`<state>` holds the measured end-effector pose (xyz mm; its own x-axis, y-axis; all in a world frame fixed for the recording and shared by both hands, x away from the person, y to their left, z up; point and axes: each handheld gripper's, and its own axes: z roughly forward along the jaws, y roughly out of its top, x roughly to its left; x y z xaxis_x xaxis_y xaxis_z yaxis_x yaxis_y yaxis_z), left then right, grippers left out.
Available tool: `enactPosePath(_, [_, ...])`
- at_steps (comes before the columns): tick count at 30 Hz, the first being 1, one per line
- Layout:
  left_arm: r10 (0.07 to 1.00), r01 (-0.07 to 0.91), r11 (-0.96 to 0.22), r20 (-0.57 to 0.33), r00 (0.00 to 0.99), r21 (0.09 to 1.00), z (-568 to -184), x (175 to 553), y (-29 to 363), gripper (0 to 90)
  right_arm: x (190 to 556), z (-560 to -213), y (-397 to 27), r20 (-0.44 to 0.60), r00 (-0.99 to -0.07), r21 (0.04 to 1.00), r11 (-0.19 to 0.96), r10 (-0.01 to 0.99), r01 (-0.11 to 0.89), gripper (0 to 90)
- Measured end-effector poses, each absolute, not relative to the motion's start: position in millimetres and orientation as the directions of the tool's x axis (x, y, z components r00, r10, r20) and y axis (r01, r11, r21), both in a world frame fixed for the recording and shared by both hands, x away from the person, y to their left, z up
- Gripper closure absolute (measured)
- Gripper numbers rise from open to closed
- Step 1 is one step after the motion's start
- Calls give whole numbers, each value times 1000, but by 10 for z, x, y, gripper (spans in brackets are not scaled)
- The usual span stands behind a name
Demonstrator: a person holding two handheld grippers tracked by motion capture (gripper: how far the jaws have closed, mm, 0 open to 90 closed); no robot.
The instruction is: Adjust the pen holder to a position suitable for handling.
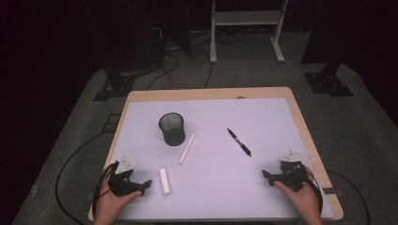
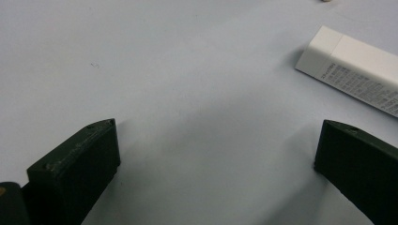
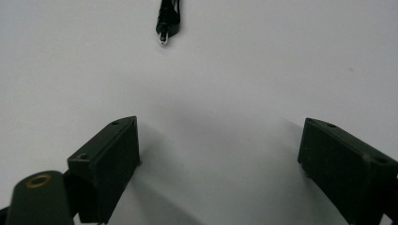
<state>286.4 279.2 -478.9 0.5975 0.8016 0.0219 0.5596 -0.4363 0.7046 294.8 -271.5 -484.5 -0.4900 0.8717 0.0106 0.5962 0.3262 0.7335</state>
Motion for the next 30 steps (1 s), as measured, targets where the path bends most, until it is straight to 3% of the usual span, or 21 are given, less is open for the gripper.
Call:
enactPosePath(10, [807,567,-432,20,591,702,-4780,2864,2790,0,2947,-4845,-2715,10,-490,734,326,872,596,119])
enactPosePath(21, [827,580,-376,-20,562,723,-4681,2851,2858,89,2951,-4844,-2713,11,-490,732,327,872,597,117])
enactPosePath(30, [820,572,-373,-30,572,730,-4612,2917,2819,97,2951,-4845,-2714,12,-490,733,326,872,597,117])
